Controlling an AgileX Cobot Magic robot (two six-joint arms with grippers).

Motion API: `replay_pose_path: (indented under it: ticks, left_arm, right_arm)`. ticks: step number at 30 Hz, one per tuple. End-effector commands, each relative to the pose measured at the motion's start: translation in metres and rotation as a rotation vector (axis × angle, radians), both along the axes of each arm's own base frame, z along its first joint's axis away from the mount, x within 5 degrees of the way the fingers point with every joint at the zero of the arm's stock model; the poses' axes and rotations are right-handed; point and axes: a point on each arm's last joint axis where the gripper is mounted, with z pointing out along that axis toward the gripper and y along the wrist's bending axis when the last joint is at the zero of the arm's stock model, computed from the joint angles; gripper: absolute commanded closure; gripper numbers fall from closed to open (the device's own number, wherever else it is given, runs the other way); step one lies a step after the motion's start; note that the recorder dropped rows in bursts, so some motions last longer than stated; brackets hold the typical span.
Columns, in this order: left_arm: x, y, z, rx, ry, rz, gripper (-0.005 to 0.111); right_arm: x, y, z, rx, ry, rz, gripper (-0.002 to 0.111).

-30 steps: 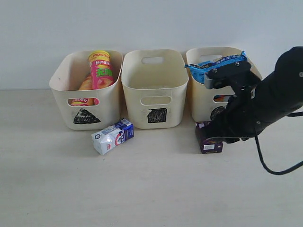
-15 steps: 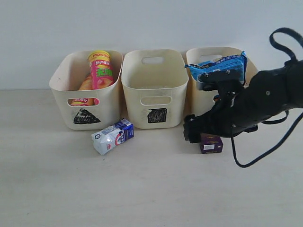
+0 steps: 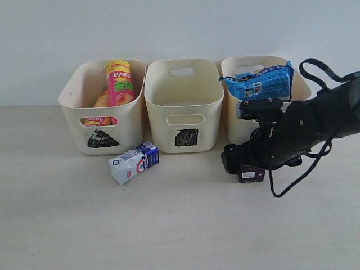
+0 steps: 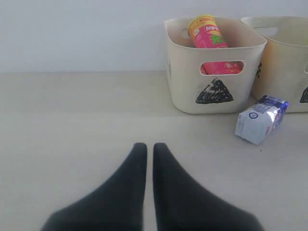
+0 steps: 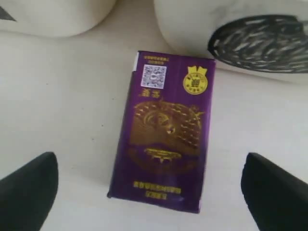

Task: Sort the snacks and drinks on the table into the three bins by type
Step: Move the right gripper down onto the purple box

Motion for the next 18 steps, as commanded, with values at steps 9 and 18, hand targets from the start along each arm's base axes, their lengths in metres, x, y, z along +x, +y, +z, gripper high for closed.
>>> replay_pose_path:
  ticks: [9,18]
  left_arm:
    - [0.000,0.000,-0.001,-0.006,-0.001,0.003,0.102]
    - [0.000,0.000,-0.001,-0.006,-0.001,0.003,0.102]
  right_arm:
    - [0.012,0.001,-0.019,0.009,-0.063,0.002,0.017]
    - [0.012,0.001,-0.032,0.001,-0.044,0.003,0.036]
